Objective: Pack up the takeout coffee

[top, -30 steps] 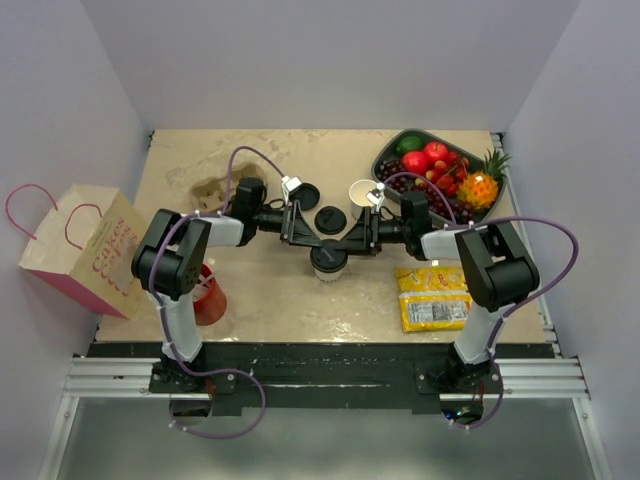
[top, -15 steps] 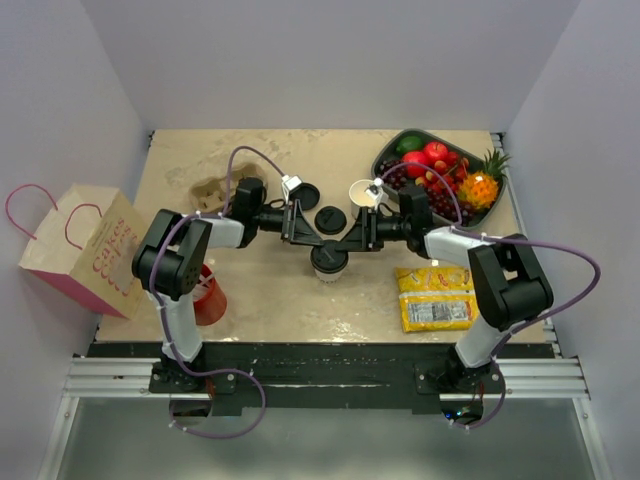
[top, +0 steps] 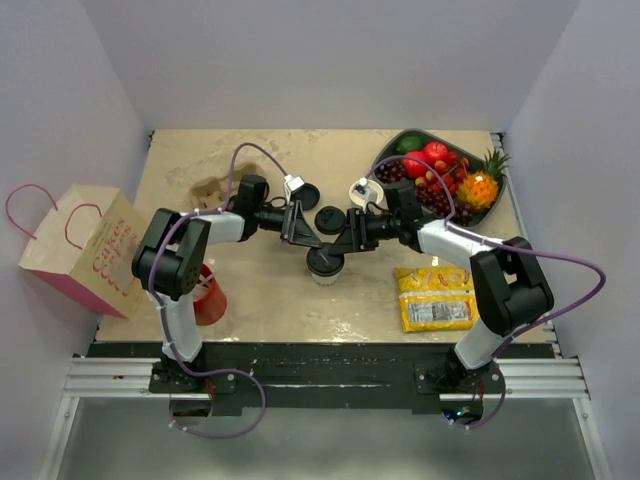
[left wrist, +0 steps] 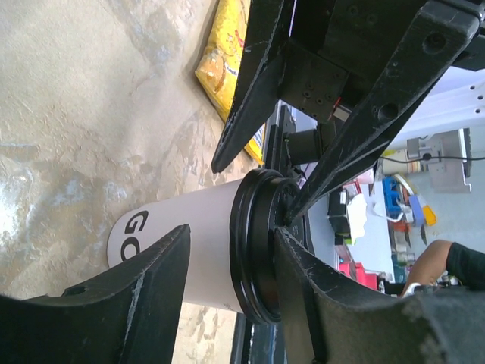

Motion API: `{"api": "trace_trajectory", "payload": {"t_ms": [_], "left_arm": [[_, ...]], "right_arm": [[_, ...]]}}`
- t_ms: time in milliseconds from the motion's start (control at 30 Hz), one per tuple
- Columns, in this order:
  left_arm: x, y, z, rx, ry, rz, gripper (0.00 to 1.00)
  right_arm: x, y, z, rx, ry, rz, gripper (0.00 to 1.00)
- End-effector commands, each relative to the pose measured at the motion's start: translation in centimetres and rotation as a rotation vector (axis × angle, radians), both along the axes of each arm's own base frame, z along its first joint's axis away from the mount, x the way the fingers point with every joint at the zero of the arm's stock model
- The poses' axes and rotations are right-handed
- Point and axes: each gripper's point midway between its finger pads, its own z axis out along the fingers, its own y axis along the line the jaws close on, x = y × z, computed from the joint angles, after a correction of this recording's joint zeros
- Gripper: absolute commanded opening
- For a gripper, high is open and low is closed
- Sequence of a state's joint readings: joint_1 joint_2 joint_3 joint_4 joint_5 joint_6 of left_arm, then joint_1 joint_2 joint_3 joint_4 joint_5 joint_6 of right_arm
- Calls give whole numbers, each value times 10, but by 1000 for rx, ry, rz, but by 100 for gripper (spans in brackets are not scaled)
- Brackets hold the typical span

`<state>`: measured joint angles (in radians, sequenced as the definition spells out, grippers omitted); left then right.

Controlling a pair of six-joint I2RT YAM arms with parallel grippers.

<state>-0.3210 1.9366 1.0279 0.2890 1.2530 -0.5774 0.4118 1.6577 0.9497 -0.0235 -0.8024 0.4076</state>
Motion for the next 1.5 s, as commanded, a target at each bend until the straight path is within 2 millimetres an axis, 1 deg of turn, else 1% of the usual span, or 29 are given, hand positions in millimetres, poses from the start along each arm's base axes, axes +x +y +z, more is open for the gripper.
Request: {"api": "trace_trajectory", "payload": {"t_ms": [0, 67, 133, 267, 300, 333, 367, 400, 567, 600, 633, 700, 800, 833, 867, 967, 1000, 1100, 1167, 1300, 1467], "left_arm": [[3, 3, 16, -6, -91, -44, 53], [0, 4, 16, 12, -79, -49, 54], [-1, 5, 19, 13, -104, -55, 54], [-11, 8, 22, 21, -79, -76, 56], [-10, 8, 25, 16, -97, -86, 56], [-11, 9, 26, 15, -100, -93, 57], [-16, 10, 26, 22, -71, -104, 57], [-14, 9, 27, 18, -103, -115, 57], [-17, 10, 28, 16, -89, -132, 60], [-17, 10, 27, 17, -78, -131, 63], [-17, 9, 26, 16, -74, -128, 63], [-14, 7, 27, 6, -57, -109, 63], [-12, -1, 31, -16, -48, -102, 63], [-9, -5, 34, -38, -84, -110, 63], [-10, -7, 37, -44, -59, -111, 63], [-14, -19, 43, -61, -72, -137, 63], [-17, -23, 41, -56, -69, -144, 63], [-25, -26, 33, -40, -37, -152, 63], [-29, -24, 24, -30, -9, -150, 63], [-35, -21, 16, -25, 14, -154, 61], [-38, -19, 7, -19, 49, -156, 61]], "right_arm": [[-1, -12, -10, -68, 34, -28, 58], [-1, -14, -10, -71, 42, -34, 59], [1, -18, -5, -61, 52, -46, 59], [2, -22, 1, -42, 69, -54, 59], [3, -22, 4, -32, 71, -55, 61], [-1, -19, 8, -9, 80, -35, 63], [-2, -18, 10, 6, 81, -28, 64], [-3, -17, 13, 22, 88, -26, 67], [-5, -11, 21, 86, 90, 1, 69], [-5, -9, 24, 100, 100, 0, 69], [-5, -8, 26, 111, 92, 2, 70], [-6, -8, 30, 128, 91, 6, 71], [-6, -10, 31, 119, 88, -3, 70], [-7, -10, 30, 115, 93, -2, 70], [-8, -11, 29, 111, 97, -3, 70], [-10, -15, 29, 97, 102, 2, 70], [-11, -17, 31, 93, 83, 14, 70], [-19, -22, 28, 75, 84, 44, 72], [-23, -25, 27, 71, 87, 47, 73], [-27, -24, 27, 85, 88, 59, 74], [-31, -25, 18, 82, 109, 67, 73]]}}
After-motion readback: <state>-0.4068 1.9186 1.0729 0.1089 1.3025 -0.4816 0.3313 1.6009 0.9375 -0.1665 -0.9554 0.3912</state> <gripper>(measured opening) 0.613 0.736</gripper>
